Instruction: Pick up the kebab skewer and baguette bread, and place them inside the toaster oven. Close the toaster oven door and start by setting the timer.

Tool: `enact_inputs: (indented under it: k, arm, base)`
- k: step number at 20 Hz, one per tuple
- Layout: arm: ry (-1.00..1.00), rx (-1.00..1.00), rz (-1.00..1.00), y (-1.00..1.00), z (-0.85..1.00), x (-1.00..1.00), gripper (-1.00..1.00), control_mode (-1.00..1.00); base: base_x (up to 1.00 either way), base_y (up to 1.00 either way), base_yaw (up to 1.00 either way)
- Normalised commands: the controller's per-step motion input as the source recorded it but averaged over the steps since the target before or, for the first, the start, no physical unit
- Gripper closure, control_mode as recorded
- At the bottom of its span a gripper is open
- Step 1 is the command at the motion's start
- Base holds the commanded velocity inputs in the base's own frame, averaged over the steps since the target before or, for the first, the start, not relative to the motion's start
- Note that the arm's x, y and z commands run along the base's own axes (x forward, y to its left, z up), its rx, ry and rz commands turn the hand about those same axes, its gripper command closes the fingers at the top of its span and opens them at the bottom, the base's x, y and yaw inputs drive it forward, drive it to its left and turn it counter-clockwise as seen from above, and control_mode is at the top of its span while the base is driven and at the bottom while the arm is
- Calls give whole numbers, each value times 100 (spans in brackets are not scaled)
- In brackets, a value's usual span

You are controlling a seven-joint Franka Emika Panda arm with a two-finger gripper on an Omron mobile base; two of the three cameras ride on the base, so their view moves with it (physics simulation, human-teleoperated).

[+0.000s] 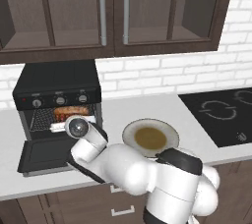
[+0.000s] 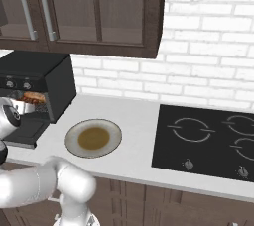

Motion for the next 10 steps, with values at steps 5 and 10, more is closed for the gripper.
enact_inputs:
  k: [5,10]
  arm:
    - [0,0,-1,-1,37,-76,-100,-100]
    - [0,0,-6,-16,16,-86,-100,-100]
  base:
    - [0,0,0]
    - [0,0,0]
